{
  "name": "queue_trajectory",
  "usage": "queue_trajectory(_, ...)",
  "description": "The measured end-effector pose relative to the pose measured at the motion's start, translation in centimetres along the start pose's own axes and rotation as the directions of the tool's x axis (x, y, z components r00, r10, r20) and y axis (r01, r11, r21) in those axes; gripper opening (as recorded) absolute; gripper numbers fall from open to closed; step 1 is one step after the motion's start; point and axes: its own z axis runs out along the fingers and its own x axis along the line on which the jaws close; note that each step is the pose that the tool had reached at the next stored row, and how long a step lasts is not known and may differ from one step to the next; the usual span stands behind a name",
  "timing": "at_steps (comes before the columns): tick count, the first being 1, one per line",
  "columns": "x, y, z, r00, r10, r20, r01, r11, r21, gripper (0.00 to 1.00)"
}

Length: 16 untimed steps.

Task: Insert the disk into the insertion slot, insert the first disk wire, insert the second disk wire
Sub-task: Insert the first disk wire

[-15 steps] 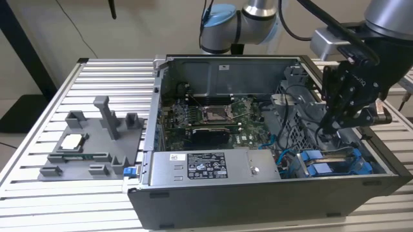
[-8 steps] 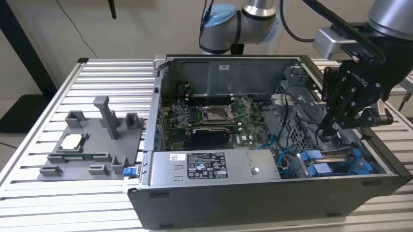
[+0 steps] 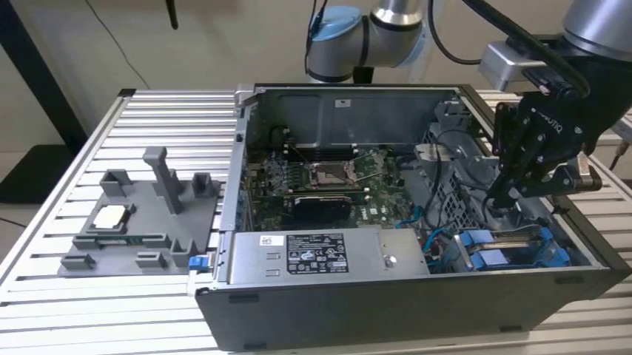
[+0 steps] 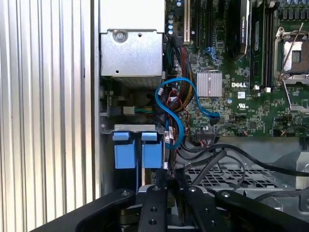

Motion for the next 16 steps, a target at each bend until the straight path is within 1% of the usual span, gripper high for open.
queue_trajectory(4, 0.00, -0.01, 0.00, 1.0000, 0.000, -0.0003, 0.000, 1.0000, -0.0004, 0.19)
queue_trajectory(6, -0.01, -0.10, -0.01, 1.0000, 0.000, -0.0005, 0.000, 1.0000, -0.0043, 0.19)
queue_trajectory(8, 0.00, -0.34, 0.00, 1.0000, 0.000, -0.0008, 0.000, 0.9999, -0.0140, 0.19)
queue_trajectory(14, 0.04, -1.62, 0.11, 1.0000, 0.000, -0.0015, 0.000, 0.9983, -0.0576, 0.19)
queue_trajectory(16, 0.11, -1.93, 0.19, 1.0000, 0.000, -0.0016, 0.000, 0.9976, -0.0690, 0.19)
